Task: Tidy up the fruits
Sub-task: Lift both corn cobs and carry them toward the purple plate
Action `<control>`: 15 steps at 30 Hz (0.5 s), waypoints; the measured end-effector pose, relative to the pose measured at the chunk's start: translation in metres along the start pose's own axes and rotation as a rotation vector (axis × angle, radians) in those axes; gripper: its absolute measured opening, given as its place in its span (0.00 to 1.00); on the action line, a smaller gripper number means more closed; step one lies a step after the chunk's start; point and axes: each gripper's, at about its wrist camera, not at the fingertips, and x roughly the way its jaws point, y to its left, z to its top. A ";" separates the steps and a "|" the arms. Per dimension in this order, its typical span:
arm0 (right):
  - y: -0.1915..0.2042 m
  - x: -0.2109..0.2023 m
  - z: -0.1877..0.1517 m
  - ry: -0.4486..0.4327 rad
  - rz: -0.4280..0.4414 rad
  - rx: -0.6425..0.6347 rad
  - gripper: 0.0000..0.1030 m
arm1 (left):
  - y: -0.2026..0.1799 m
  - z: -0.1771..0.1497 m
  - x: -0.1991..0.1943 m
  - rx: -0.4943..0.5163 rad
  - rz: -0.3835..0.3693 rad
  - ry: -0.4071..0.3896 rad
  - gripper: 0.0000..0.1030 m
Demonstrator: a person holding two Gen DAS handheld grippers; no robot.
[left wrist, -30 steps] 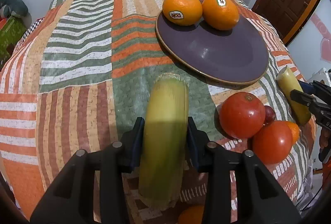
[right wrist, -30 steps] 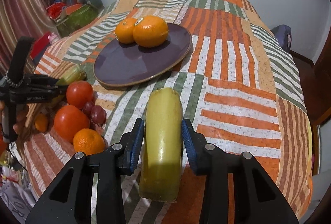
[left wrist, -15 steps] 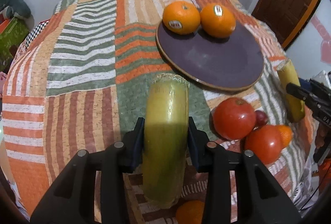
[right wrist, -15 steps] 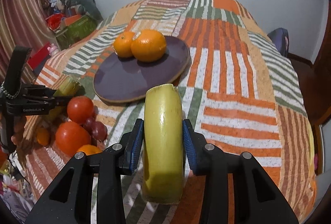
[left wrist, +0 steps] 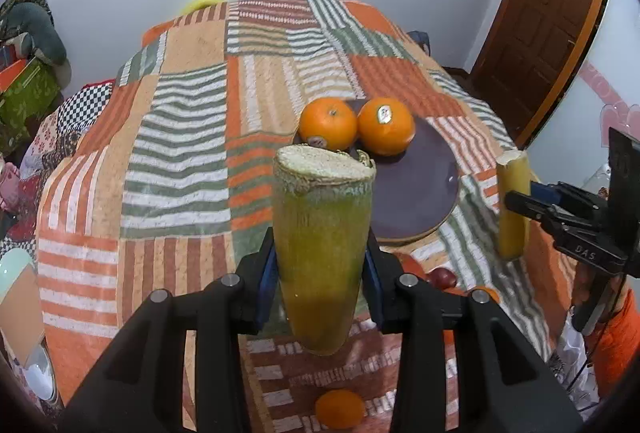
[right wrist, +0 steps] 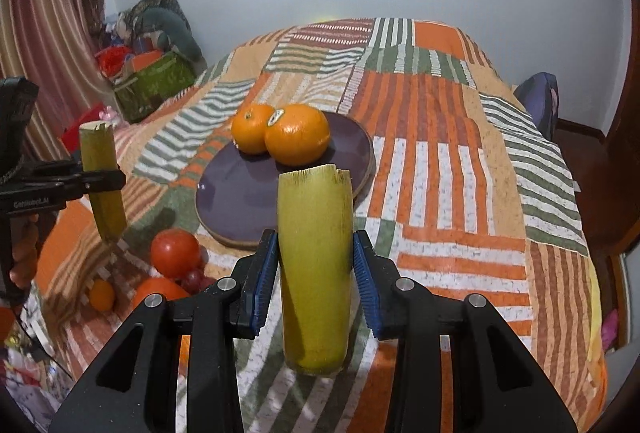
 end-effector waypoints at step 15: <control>0.006 0.010 0.034 -0.047 0.011 -0.008 0.33 | -0.027 0.033 0.033 0.051 -0.004 0.000 0.37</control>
